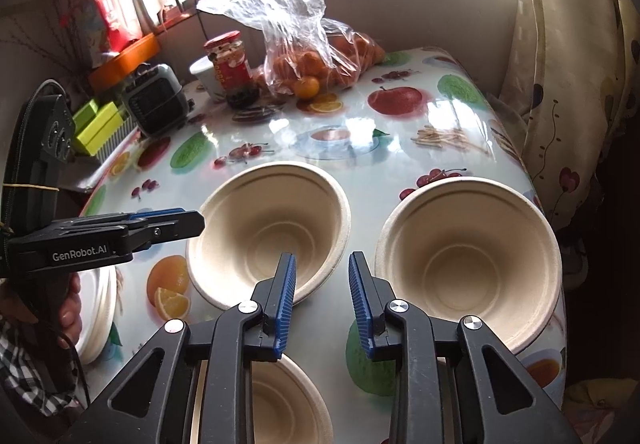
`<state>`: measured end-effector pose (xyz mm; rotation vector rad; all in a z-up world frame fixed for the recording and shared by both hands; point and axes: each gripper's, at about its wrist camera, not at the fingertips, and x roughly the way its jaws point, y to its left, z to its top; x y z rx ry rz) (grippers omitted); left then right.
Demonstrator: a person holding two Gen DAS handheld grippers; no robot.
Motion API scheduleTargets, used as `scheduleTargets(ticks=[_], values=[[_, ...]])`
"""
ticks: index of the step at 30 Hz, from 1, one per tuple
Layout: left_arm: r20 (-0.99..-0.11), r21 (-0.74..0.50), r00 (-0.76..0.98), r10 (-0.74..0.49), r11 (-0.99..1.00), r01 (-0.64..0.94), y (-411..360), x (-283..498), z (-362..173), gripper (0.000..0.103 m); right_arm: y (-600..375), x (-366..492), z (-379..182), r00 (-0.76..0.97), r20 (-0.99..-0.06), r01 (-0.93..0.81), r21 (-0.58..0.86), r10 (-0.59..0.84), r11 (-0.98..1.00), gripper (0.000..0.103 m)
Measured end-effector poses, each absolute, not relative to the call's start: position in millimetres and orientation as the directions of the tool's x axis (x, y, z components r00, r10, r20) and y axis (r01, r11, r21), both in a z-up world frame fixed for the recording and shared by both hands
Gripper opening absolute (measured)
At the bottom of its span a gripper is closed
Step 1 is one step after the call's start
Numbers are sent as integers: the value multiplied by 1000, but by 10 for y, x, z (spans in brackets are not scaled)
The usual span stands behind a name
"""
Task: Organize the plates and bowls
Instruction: 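Close the left tool on a beige bowl rim while the right tool grips another bowl rim, then carry the held bowls with both tools and lower them into the bowl stack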
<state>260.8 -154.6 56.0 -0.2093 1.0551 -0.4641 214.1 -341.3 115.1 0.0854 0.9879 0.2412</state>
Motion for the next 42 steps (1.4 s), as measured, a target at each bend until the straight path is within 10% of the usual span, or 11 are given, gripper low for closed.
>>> scheduleTargets(ticks=[42], values=[[-799,-375,394,-454,889,264,-1591,2633,486,21,-3512,2145,1003,500,-813,-97,290,298,952,16]])
